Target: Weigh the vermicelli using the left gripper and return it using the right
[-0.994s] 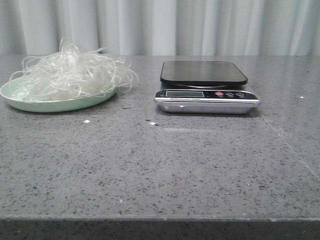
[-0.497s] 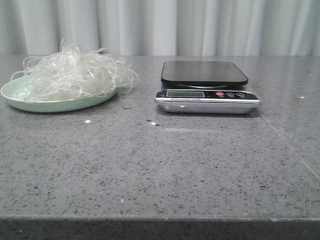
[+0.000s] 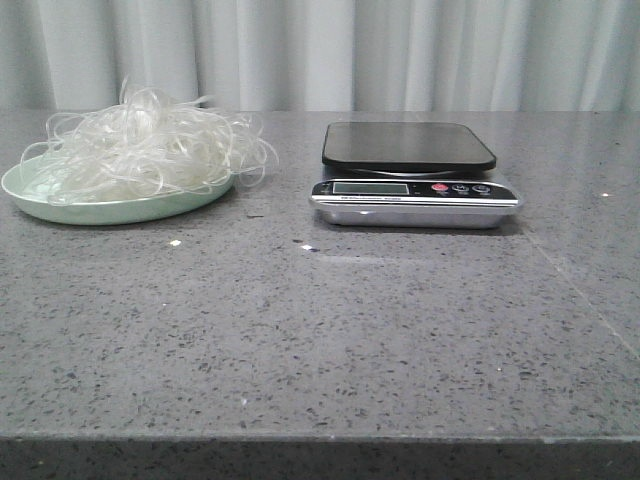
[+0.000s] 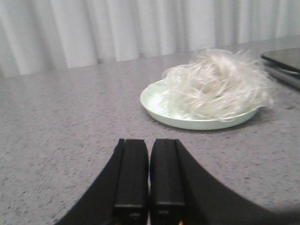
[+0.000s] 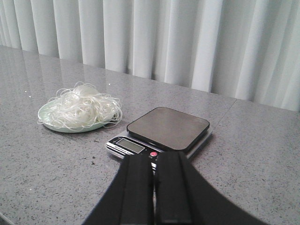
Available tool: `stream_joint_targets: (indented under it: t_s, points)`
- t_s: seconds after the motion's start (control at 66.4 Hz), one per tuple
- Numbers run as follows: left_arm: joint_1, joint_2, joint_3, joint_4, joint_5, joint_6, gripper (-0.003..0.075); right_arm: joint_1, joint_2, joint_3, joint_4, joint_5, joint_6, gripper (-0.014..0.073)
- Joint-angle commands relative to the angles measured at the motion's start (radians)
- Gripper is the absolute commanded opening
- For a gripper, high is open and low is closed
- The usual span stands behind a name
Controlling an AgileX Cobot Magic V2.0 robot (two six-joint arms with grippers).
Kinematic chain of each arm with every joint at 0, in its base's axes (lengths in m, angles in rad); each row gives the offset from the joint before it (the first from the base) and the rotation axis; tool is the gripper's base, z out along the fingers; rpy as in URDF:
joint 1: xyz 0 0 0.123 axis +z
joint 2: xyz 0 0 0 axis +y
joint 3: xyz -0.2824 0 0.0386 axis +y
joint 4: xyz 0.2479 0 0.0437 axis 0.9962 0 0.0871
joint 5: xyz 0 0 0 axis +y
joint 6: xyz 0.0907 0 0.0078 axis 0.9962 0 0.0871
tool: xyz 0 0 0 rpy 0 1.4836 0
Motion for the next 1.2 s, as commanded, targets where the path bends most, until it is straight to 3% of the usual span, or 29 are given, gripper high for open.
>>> stream_joint_targets:
  t_s: [0.0,0.181,1.19]
  points:
    - [0.074,-0.022,0.013,-0.009,-0.169,-0.041,0.0128,-0.006,0.015,-0.025,-0.014,-0.085,-0.007,0.0189]
    - [0.139,-0.022,0.01,-0.009,-0.18,-0.064,0.0128,-0.006,0.015,-0.024,-0.014,-0.082,-0.007,0.0189]
    - [0.131,-0.02,0.01,-0.009,-0.171,-0.064,0.0128,-0.006,0.015,-0.019,-0.014,-0.085,-0.007,0.0189]
